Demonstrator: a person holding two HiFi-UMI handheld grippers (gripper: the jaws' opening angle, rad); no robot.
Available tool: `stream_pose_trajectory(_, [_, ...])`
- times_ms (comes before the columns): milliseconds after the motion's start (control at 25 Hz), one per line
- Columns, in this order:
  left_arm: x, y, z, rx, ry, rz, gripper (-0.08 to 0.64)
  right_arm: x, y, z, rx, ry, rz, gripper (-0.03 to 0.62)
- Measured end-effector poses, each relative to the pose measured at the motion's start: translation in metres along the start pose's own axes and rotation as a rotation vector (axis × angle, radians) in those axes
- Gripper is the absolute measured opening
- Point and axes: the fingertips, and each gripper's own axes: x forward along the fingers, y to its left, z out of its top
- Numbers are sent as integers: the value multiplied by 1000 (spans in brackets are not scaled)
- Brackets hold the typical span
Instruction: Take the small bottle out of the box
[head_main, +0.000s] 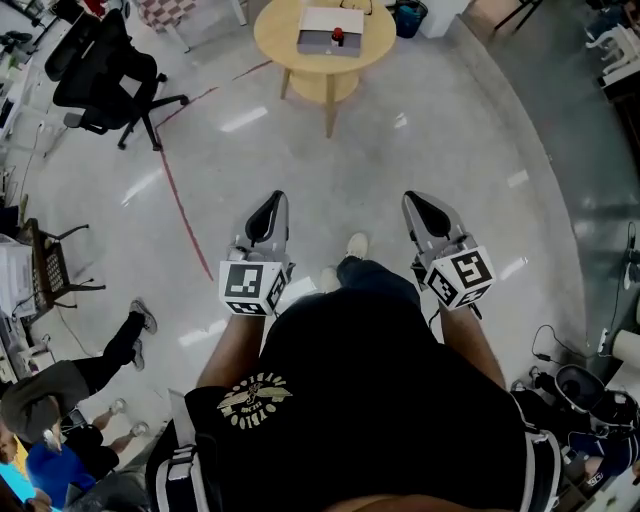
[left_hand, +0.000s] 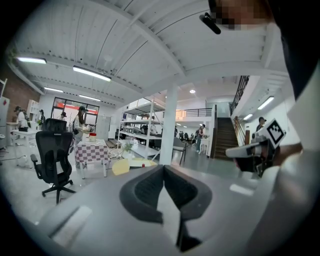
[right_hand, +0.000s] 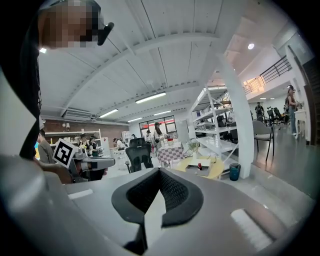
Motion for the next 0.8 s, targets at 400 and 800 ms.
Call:
stream_pose_trajectory(400, [49,6,1,-6,12,13,0,16,-44,10,16,-1,-20,8])
stream_pose_trajectory(800, [124,2,24,-13,-19,-24,0,63,-101,28,29,7,-2,8])
